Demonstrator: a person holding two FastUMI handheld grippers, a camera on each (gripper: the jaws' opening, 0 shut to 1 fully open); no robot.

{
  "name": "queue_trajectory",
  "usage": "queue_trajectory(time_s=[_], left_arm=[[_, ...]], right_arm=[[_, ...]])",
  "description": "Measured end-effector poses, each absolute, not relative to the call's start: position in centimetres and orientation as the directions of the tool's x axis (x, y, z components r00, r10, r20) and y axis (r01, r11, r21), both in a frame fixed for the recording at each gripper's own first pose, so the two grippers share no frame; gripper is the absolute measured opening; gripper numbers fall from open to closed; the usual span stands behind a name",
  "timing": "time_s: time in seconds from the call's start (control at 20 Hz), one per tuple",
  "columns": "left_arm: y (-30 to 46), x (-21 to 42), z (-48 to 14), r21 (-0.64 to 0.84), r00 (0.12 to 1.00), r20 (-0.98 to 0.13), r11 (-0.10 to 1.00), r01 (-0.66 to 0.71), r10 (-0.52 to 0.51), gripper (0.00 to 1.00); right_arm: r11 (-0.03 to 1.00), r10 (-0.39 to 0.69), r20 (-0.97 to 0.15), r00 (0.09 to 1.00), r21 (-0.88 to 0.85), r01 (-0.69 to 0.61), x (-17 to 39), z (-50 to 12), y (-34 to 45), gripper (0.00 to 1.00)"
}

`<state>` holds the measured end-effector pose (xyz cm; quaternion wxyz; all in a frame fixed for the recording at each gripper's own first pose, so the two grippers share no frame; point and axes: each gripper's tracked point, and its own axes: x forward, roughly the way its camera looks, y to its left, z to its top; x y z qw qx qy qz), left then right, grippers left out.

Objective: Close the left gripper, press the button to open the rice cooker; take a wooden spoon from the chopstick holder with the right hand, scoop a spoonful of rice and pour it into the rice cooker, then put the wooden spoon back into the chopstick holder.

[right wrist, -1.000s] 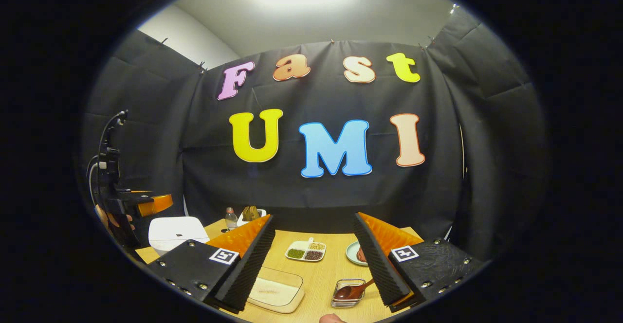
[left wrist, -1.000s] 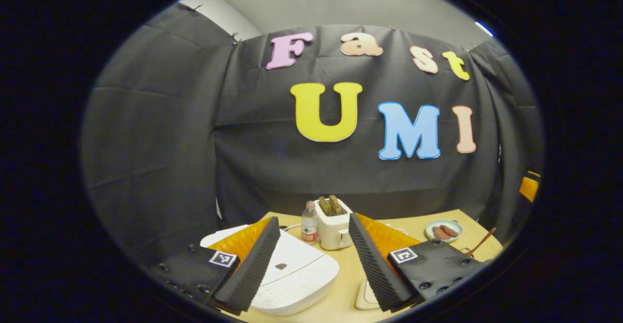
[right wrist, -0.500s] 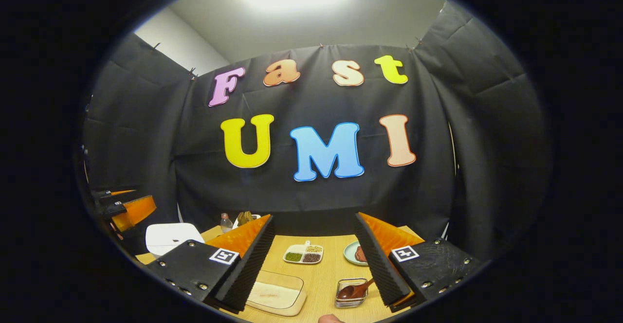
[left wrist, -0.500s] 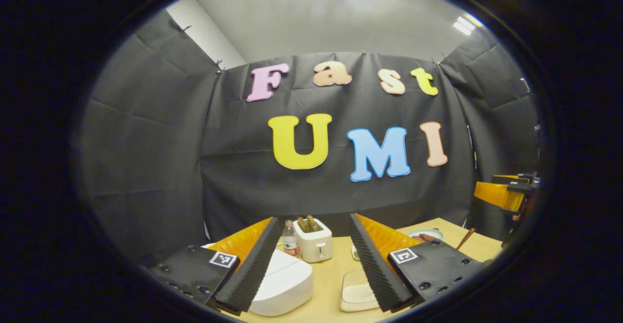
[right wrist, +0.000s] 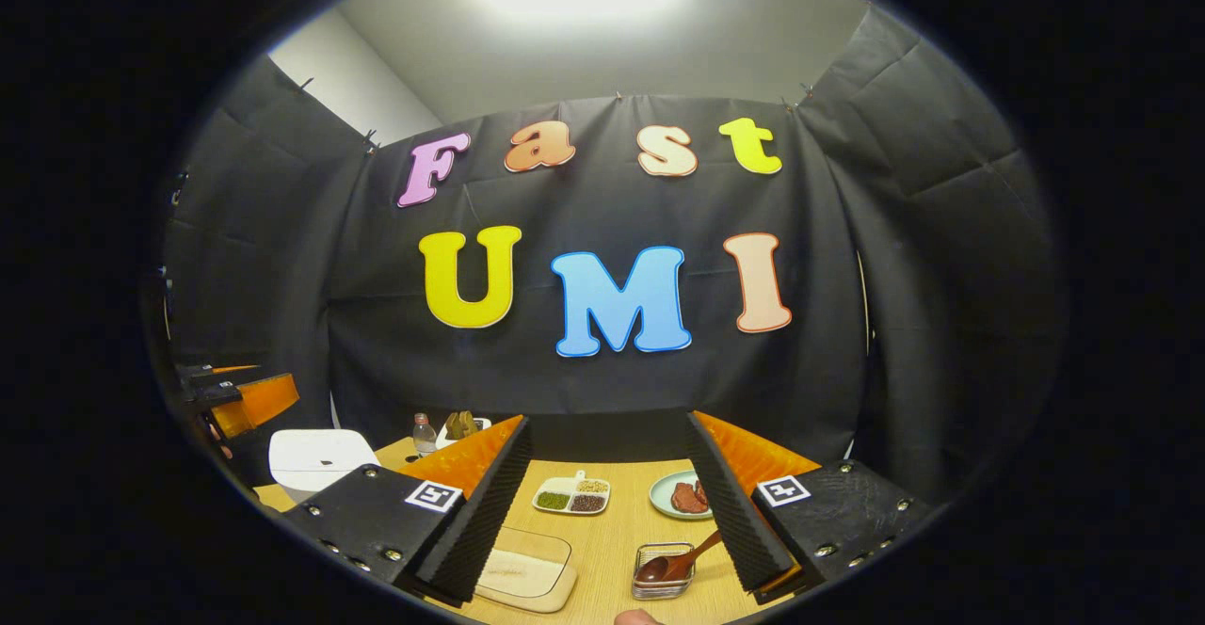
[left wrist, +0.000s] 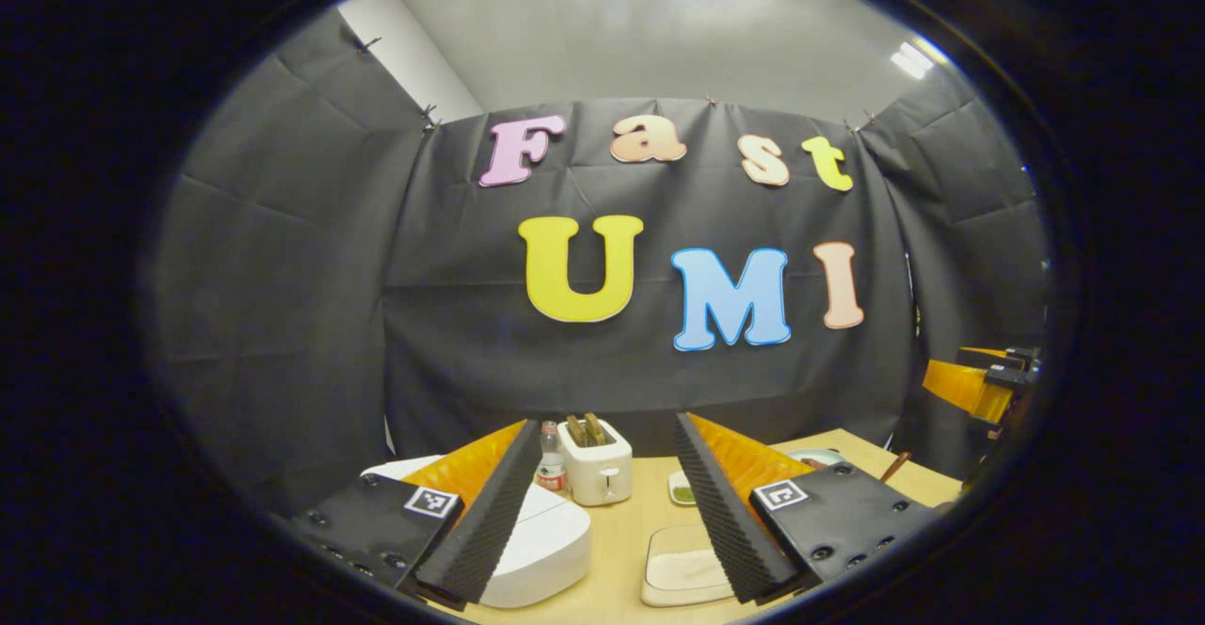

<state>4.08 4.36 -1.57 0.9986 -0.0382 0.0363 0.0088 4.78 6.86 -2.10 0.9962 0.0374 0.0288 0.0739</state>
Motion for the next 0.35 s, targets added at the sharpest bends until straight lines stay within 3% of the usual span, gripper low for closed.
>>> queue_trajectory(time_s=[0.35], left_arm=[[4.0,4.5,-0.6,-0.068,0.999,-0.047,0.997,-0.020,0.017,0.98]], right_arm=[[0.979,0.190,-0.033,0.981,0.088,-0.186,4.6,-2.2,8.6,0.98]])
